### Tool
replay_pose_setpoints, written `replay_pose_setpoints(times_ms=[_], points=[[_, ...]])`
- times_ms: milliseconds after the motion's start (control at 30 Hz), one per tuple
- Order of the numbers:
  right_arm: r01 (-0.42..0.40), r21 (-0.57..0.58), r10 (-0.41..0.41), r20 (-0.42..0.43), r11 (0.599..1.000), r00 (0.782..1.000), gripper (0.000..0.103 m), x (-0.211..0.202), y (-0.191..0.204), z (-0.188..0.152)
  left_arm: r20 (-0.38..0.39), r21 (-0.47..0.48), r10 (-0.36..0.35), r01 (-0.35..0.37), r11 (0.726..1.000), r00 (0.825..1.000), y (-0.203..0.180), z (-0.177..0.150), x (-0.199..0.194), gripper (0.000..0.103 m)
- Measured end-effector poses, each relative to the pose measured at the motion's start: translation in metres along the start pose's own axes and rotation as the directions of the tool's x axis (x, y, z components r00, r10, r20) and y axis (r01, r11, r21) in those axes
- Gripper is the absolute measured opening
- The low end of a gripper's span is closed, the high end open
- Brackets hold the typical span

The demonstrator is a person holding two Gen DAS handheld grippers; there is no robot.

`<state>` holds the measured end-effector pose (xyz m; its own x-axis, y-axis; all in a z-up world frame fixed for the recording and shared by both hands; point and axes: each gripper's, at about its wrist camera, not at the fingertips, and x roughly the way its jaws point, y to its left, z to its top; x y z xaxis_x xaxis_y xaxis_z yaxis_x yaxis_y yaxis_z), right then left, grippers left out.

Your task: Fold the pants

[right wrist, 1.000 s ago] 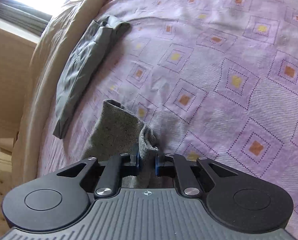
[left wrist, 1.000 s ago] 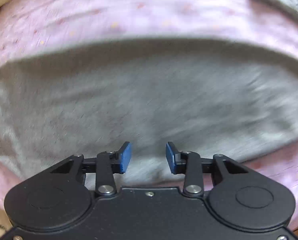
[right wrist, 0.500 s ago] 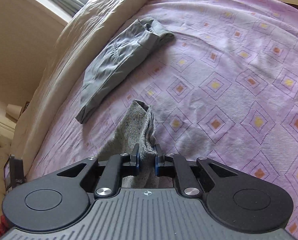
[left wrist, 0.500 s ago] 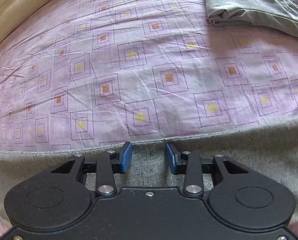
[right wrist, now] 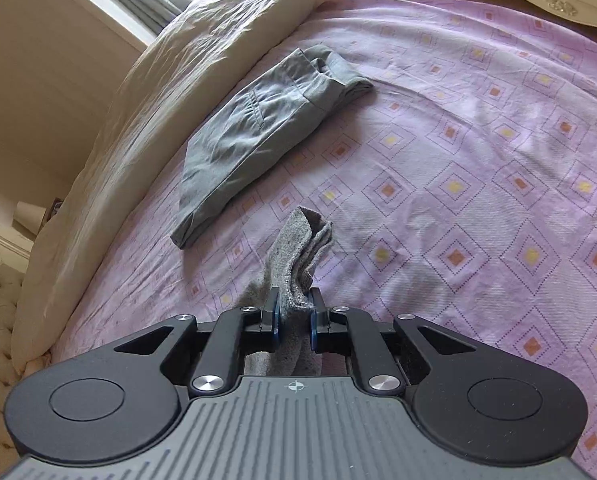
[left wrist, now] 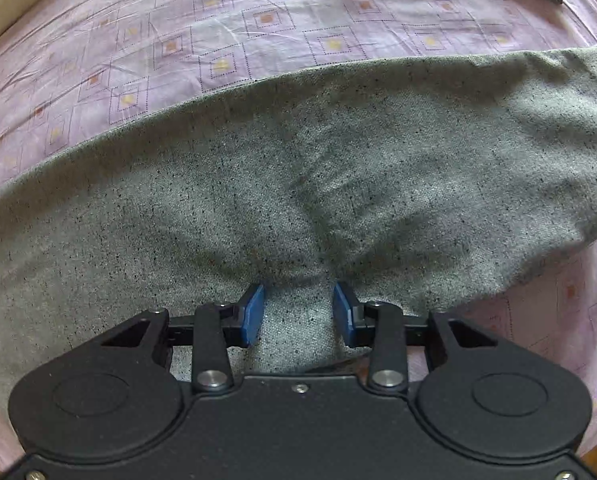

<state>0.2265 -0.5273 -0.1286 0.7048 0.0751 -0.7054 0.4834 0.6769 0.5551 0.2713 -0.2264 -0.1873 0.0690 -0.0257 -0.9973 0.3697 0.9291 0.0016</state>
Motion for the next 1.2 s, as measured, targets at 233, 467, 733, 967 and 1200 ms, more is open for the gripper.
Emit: replay_pose_setpoints(times_ms=[233,467,733,967,1200], points=[[-0.024,-0.201,0.034,0.047,0.979,0.998,0.013,-0.022,0.082,-0.011,0.075,-0.069,-0.047,0.052,0.996,0.996,0.054,0.020,-0.018,0.047],[-0.153,-0.408,0.163,-0.011,0.900,0.987,0.013,-0.023,0.203,-0.075,0.173,-0.086,-0.143,0.159,0.983,0.975,0.118,0.043,-0.035,0.047],[-0.221,-0.509,0.143,-0.190,0.832,0.971,0.013,0.045,0.278,-0.193,0.185,-0.166,-0.194,0.226,0.960,0.963,0.205,0.021,-0.021,0.046],[-0.187,-0.532,0.060,-0.247,0.826,0.967,0.027,0.090,0.291,-0.239,0.150,-0.229,-0.044,0.078,0.970,0.988,0.250,0.004,-0.005,0.046],[-0.301,-0.562,0.155,-0.293,0.771,0.944,0.038,0.064,0.284,-0.221,0.193,-0.299,0.035,0.025,0.954,0.981,0.275,-0.001,-0.032,0.047]])
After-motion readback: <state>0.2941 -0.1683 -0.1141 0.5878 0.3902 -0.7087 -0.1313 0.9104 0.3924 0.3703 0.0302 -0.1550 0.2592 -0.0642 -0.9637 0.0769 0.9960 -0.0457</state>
